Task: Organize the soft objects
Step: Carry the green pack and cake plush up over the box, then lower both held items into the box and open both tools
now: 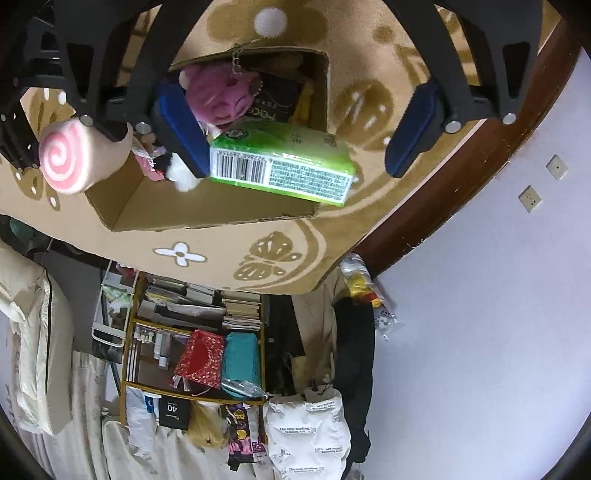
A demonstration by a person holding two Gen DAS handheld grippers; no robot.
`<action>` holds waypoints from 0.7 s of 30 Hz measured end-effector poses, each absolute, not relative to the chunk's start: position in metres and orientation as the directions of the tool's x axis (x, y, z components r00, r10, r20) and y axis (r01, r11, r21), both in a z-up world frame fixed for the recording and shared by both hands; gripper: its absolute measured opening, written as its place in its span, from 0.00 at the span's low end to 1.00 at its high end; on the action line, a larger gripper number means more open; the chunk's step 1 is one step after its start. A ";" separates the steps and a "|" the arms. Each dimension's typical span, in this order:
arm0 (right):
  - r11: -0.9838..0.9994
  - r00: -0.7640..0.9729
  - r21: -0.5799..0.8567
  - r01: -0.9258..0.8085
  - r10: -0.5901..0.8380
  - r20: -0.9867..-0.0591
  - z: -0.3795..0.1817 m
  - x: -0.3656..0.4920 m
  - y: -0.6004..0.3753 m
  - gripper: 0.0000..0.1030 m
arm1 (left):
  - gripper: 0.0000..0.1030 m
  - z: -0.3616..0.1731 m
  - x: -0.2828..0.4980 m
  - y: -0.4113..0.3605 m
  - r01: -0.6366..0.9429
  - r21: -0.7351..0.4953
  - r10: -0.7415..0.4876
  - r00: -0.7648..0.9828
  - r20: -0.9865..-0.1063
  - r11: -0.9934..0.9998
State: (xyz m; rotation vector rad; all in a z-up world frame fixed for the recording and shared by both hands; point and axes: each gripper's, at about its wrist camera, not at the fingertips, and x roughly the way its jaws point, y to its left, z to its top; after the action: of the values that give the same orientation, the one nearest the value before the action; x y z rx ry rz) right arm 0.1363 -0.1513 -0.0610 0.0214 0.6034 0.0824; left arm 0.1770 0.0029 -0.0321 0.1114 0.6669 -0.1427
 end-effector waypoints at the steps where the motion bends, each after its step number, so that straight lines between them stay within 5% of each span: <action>1: 0.997 0.821 0.044 -0.070 0.083 -0.565 -0.061 0.136 -0.151 0.82 | 0.94 -0.032 0.176 0.004 0.167 0.052 -0.098 0.774 -0.625 0.984; 10: 0.997 0.838 0.070 -0.037 0.069 -0.542 -0.058 0.132 -0.158 1.00 | 0.99 -0.022 0.168 0.019 0.145 -0.018 -0.127 0.800 -0.586 0.989; 21: 0.996 0.841 0.091 -0.014 0.061 -0.537 -0.050 0.116 -0.161 1.00 | 0.99 -0.014 0.146 0.016 0.119 0.085 -0.052 0.827 -0.560 0.989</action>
State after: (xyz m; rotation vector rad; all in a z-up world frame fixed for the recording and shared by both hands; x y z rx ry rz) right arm 0.1159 -0.1606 -0.0499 0.0847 0.5697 0.0400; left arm 0.1459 0.0159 -0.0138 0.1180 0.5907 -0.0911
